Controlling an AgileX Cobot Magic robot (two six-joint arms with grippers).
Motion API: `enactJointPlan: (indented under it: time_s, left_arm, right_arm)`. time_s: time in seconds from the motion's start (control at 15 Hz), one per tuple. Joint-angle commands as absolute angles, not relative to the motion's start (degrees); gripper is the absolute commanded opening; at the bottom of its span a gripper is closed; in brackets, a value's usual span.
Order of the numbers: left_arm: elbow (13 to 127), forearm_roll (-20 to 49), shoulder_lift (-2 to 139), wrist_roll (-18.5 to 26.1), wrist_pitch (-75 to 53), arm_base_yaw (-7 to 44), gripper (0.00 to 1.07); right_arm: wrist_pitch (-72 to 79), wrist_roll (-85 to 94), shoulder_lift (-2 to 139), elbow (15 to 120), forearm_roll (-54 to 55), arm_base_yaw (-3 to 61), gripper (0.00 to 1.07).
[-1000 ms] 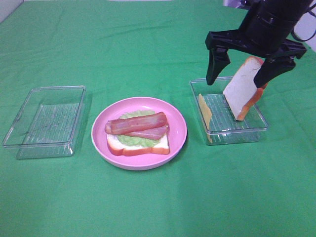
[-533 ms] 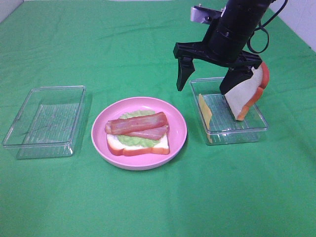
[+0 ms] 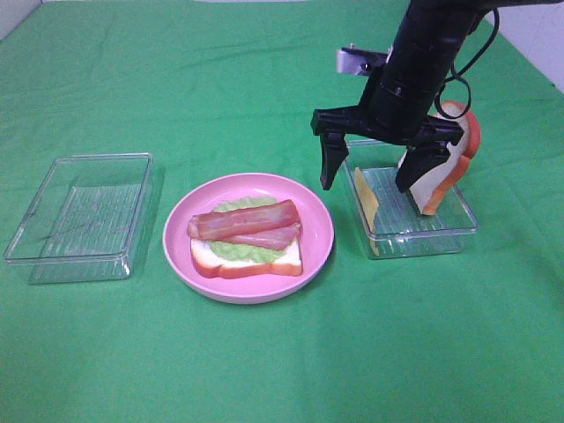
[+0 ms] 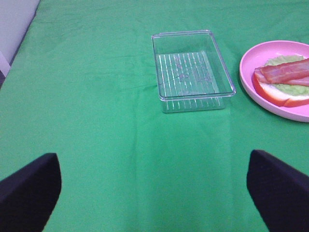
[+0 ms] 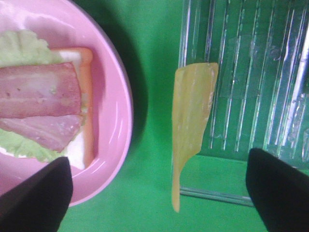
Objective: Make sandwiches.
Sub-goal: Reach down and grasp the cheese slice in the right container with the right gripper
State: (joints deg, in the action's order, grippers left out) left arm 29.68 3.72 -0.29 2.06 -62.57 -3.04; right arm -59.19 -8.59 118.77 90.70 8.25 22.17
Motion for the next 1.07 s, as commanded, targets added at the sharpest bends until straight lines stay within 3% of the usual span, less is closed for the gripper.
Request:
enactJointPlan:
  time_s: [0.07,0.27,0.67,0.87,1.07]
  left_arm:
    - [29.56,3.9,-1.38,1.66,-61.71,-3.32,0.98]
    - [29.56,3.9,-1.38,1.66,-61.71,-3.32,0.98]
    - [29.56,3.9,-1.38,1.66,-61.71,-3.32,0.98]
    - [29.56,3.9,-1.38,1.66,-61.71,-3.32,0.98]
    - [29.56,3.9,-1.38,1.66,-61.71,-3.32,0.98]
  right_arm:
    - [-59.64,-9.0,120.66,90.81,7.96,22.17,0.92]
    - [-59.59,-9.0,122.1,90.81,7.51,22.17,0.9]
    - [-60.33,-9.11,122.96,90.81,7.51,22.17,0.55]
    - [-60.05,-9.0,122.96,90.81,6.88,22.17,0.46]
    - [-60.05,-9.0,122.96,90.81,7.33,22.17,0.46]
